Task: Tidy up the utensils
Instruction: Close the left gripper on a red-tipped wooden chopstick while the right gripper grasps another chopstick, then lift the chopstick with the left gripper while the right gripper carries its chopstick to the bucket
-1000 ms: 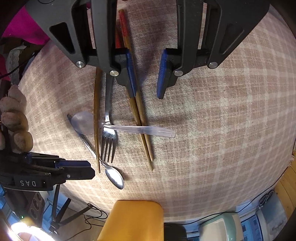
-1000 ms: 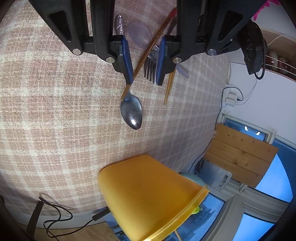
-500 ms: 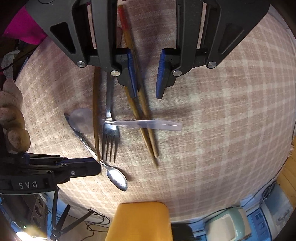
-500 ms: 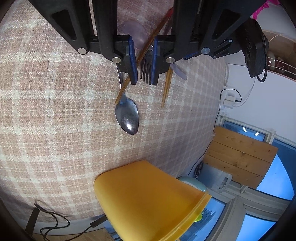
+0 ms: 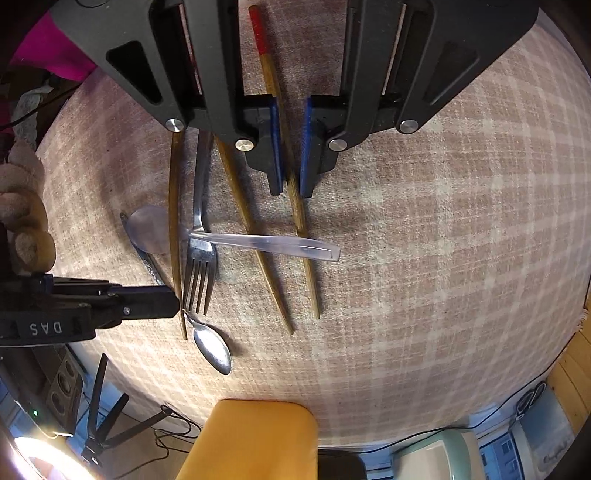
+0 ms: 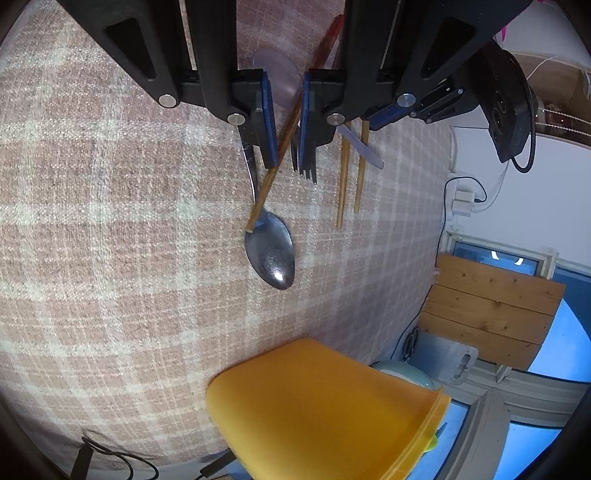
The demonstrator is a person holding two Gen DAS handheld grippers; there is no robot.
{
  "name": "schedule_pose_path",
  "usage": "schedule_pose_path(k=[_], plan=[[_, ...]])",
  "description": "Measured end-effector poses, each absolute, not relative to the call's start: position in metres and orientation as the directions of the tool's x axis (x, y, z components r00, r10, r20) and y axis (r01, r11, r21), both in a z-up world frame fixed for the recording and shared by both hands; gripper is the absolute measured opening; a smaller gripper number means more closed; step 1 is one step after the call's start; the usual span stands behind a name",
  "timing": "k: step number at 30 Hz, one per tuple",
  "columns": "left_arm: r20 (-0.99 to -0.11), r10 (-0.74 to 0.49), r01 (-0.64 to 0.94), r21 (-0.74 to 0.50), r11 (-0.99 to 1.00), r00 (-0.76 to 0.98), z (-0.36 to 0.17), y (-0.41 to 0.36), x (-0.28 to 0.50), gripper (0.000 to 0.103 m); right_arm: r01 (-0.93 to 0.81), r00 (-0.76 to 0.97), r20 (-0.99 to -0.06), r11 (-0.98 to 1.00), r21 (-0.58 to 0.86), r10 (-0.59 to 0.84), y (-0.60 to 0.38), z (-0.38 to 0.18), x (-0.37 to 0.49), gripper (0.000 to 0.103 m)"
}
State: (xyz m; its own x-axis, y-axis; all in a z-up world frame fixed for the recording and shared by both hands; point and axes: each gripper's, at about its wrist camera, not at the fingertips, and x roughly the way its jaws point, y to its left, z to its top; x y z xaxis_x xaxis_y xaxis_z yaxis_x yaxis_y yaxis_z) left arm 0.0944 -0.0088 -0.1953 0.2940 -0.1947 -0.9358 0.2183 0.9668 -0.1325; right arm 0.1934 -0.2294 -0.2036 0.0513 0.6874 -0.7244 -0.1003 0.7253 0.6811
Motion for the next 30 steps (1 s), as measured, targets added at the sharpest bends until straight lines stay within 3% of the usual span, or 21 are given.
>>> schedule_pose_path(k=[12, 18, 30], plan=[[-0.934, -0.19, 0.197, -0.133, 0.971, 0.304, -0.195, 0.006, 0.113, 0.008, -0.02, 0.048, -0.737, 0.738, 0.675, 0.675, -0.218, -0.21, 0.205, 0.019], [-0.92, -0.238, 0.188, -0.186, 0.964, 0.311, -0.197, 0.015, 0.119, 0.005, -0.046, 0.055, -0.743, 0.745, 0.665, 0.667, -0.209, -0.205, 0.202, 0.003], [-0.866, -0.302, 0.03, -0.316, 0.948, 0.398, -0.179, 0.072, 0.112, 0.004, -0.112, 0.116, -0.748, 0.756, 0.644, 0.654, -0.216, -0.179, 0.194, 0.003]])
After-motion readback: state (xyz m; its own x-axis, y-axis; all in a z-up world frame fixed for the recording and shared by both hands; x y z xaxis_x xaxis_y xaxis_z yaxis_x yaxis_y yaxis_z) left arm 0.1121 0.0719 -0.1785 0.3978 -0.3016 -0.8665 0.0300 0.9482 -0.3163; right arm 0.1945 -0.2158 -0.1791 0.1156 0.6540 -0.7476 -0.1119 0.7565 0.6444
